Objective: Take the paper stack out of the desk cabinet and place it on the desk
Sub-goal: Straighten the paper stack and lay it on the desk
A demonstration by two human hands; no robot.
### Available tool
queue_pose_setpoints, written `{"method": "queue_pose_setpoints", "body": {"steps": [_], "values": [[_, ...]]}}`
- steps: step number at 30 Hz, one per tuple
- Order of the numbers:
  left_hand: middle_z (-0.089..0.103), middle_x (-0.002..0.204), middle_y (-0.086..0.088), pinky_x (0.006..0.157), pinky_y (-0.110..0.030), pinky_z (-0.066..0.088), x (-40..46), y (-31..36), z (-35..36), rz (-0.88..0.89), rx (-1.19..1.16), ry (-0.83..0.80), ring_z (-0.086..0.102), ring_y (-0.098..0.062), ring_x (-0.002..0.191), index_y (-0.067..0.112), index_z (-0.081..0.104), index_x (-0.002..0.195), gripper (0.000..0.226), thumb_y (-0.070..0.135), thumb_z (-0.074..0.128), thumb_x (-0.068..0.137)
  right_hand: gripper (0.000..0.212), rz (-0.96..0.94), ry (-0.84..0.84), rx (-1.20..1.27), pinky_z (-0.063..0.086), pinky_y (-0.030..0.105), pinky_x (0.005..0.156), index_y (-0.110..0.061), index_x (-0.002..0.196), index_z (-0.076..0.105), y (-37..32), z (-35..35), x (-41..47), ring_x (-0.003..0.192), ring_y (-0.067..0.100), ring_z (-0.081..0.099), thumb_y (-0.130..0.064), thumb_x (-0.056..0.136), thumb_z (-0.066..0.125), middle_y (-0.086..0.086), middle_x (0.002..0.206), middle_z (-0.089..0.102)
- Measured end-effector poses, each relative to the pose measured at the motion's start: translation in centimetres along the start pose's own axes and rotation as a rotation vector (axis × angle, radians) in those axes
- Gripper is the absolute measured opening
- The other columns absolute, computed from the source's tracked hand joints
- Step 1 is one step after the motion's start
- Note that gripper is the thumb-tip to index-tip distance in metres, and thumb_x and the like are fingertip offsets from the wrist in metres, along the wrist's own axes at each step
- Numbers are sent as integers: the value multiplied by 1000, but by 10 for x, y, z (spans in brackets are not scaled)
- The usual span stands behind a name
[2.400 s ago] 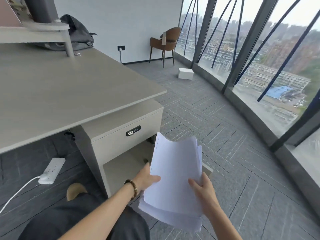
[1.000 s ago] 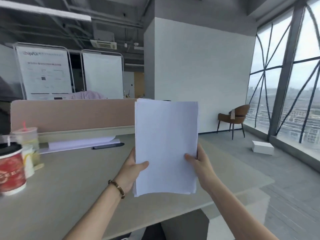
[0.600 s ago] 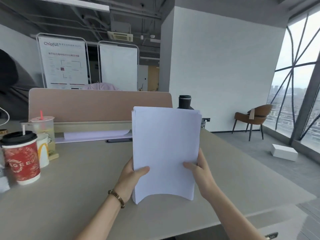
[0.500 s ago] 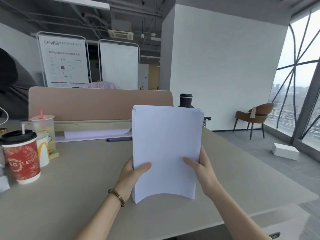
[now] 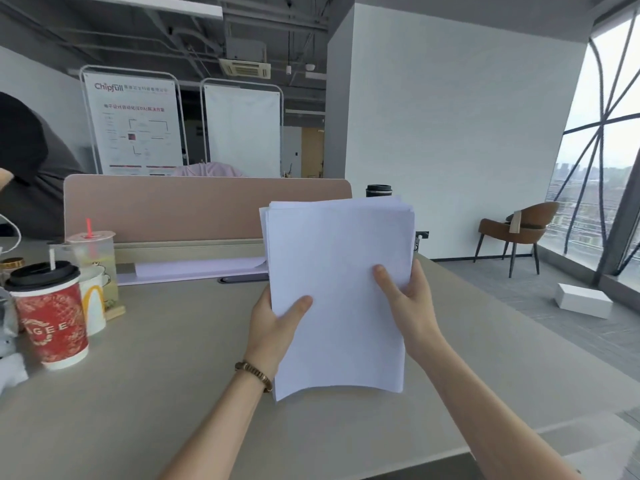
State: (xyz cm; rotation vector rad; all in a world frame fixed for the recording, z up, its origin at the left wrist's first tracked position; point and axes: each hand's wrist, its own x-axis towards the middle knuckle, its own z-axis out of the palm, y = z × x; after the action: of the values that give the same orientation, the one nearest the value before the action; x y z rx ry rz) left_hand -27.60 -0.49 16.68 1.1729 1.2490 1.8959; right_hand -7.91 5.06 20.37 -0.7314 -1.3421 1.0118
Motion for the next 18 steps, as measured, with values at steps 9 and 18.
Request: {"method": "queue_pose_setpoints", "body": {"steps": [9, 18], "values": [[80, 98, 5, 74, -30, 59, -16, -31, -10, -147, 3, -43, 76, -14, 90, 21, 73, 105, 26, 15, 80, 82, 34, 165, -53, -8, 57, 42, 93, -32, 121, 63, 52, -13, -28, 108, 12, 72, -41, 89, 72, -10, 118, 75], [80, 96, 4, 79, -32, 59, -6, -42, -6, -135, 76, -18, 76, -14, 91, 17, 76, 100, 22, 17, 83, 79, 29, 130, -24, 11, 58, 36, 88, -28, 122, 62, 64, -11, -27, 107, 11, 73, -35, 94, 66, -10, 117, 75]]}}
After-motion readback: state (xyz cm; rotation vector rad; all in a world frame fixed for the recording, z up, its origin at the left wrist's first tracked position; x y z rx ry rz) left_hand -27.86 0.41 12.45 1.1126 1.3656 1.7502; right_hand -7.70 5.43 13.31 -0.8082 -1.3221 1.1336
